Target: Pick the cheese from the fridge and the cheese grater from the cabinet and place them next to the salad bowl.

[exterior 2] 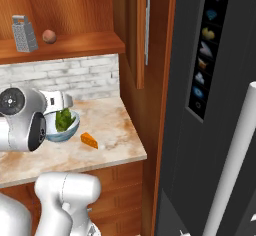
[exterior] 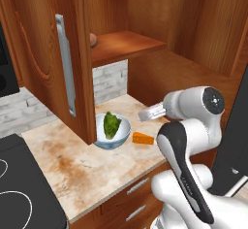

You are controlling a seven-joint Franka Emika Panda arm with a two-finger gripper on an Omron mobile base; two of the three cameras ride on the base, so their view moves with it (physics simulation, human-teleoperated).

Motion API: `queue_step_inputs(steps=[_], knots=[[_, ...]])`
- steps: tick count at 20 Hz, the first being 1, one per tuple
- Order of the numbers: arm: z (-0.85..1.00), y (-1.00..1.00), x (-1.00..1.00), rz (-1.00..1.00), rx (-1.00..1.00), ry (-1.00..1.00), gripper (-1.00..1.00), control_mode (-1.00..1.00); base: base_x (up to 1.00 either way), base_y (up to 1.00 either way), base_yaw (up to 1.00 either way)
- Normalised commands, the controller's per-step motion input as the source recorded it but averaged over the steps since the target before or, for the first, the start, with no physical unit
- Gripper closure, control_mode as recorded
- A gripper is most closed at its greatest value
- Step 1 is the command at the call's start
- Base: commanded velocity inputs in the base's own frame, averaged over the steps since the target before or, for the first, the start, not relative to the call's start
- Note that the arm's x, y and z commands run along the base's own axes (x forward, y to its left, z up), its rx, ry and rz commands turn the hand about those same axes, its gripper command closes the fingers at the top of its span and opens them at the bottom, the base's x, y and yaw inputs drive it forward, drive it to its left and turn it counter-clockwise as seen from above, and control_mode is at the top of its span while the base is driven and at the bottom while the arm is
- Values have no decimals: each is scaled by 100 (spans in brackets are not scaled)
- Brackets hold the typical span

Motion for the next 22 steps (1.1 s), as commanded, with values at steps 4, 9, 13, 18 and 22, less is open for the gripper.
queue_step_inputs(steps=[4,9,13,18,22], knots=[[80,0,-57,1,3,-12,-100,-100,0,0,0],[83,0,-39,0,0,-1,-100,-100,0,0,0],[60,7,-20,1,0,1,-100,-100,0,0,0],[42,26,-13,5,0,0,-100,-100,0,0,0],[52,37,-6,14,-2,5,-100,-100,0,0,0]])
